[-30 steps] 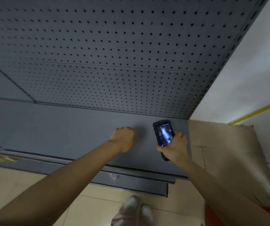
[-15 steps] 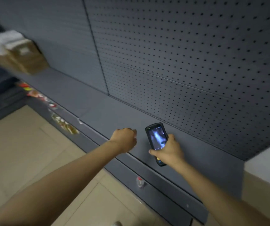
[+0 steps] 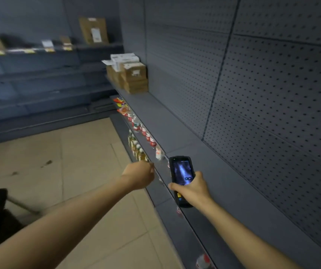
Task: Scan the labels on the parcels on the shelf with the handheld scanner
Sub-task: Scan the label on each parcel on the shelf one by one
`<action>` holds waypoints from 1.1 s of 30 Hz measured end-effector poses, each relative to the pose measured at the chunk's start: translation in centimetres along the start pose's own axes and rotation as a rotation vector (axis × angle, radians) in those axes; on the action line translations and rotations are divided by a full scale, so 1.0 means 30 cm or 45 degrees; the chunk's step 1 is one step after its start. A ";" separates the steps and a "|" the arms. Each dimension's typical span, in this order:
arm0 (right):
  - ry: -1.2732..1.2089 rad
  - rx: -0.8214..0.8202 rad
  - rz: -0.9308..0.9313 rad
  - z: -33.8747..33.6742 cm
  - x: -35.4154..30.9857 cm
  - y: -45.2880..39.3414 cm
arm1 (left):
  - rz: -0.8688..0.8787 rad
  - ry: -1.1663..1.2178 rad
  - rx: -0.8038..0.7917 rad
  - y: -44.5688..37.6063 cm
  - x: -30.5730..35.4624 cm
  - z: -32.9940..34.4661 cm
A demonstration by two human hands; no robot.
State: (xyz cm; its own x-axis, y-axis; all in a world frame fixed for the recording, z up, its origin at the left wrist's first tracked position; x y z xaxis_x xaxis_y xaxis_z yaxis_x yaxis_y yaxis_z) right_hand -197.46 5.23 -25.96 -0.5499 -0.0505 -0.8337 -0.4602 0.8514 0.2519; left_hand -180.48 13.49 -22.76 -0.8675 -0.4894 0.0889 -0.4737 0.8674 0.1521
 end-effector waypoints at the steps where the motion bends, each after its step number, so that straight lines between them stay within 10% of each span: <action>1: -0.019 -0.025 -0.004 0.045 -0.035 -0.012 | -0.031 0.002 0.003 0.004 -0.058 -0.007; 33: -0.163 -0.710 -0.240 0.770 -0.722 -0.678 | -0.655 0.099 0.212 -0.431 -0.963 -0.187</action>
State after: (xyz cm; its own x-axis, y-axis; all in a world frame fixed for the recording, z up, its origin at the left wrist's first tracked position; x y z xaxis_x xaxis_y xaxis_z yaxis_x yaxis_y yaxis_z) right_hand -160.08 1.08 -24.38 -0.3509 -0.0807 -0.9329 -0.8568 0.4298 0.2851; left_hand -148.45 15.90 -21.78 -0.5069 -0.8540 0.1174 -0.8570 0.5139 0.0380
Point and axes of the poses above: each hand's wrist, its own y-axis away from the middle knuckle, its own z-axis out of the palm, x = y × z, the point moved 3 cm from there along -y, towards the middle knuckle, and after that the axes turned 3 degrees about -z, right-handed, at the moved point
